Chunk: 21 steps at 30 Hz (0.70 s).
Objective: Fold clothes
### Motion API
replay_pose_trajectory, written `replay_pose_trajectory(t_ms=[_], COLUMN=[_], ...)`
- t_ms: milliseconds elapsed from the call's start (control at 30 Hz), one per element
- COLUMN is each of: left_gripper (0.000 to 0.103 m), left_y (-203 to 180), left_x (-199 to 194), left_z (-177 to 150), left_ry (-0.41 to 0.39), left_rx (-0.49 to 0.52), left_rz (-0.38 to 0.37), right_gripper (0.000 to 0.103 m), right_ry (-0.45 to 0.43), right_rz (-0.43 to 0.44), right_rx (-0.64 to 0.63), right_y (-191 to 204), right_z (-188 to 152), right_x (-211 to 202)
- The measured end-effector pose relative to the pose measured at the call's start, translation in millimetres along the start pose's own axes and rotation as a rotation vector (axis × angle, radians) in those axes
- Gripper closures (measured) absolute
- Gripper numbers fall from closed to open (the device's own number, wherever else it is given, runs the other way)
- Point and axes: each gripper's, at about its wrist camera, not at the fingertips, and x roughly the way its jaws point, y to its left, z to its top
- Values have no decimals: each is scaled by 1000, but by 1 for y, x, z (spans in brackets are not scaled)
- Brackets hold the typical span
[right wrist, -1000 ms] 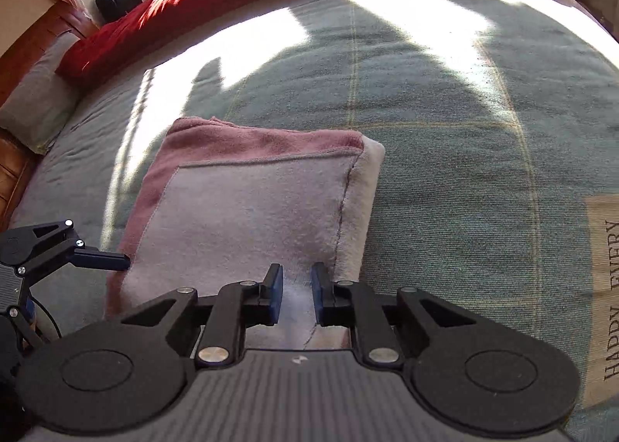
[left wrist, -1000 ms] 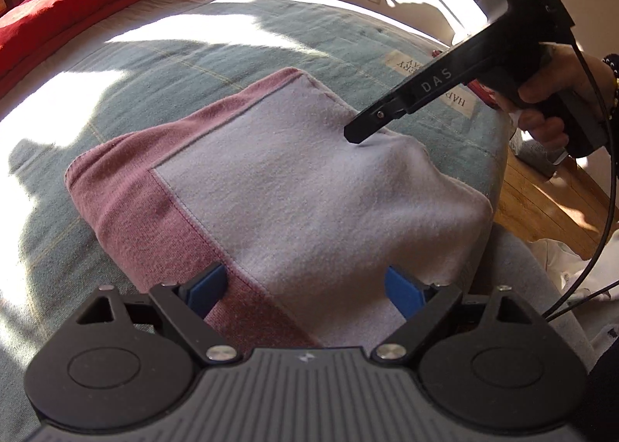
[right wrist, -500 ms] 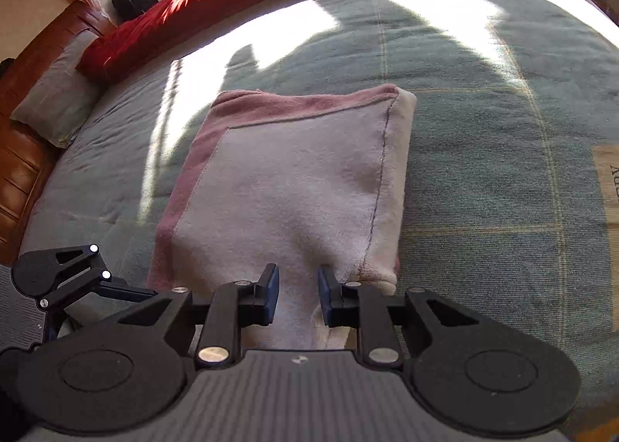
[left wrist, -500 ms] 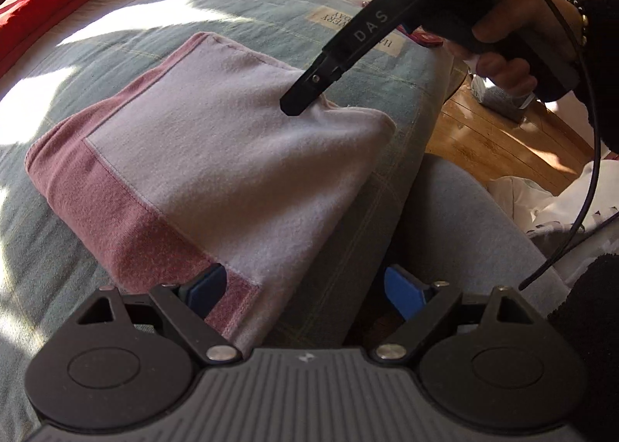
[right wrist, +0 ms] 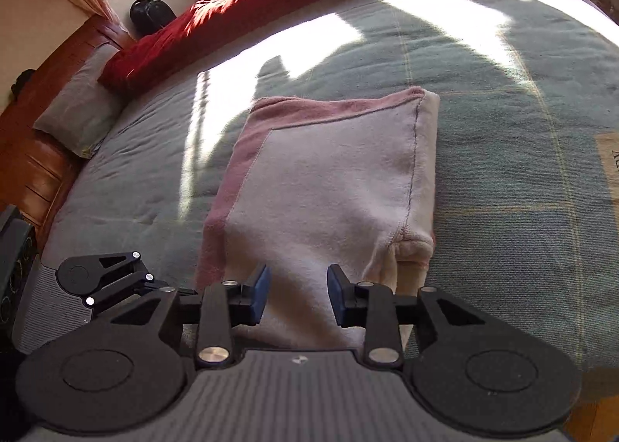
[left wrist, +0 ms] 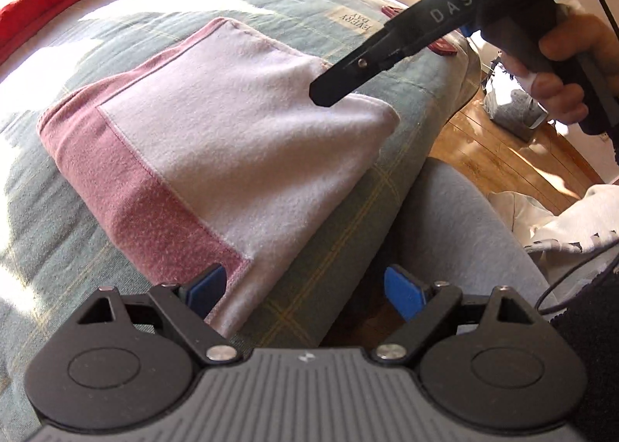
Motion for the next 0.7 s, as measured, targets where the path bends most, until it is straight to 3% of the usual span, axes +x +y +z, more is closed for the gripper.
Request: replay_pose_trajectory(t_ms=[167,300,500,700], left_gripper=[14,14,14,14], left_y=[5,6,18,53], left_x=[7,-15,-31,-10], left_z=[-14,-11,36,74], left_ry=[31,-13,-127,-142], left_rx=[-39,-2,44,-105], left_rz=[4,48,143,105], right_gripper=[65,64,61,59], right_ry=[80,30,-99,-110], right_rz=[-94,-72,-111,-157], right_rx=[44,42,0,29], right_y=[-11,-7,4,-5], right_z=[-23,-22,20,46], right_x=[17,0,-5,23])
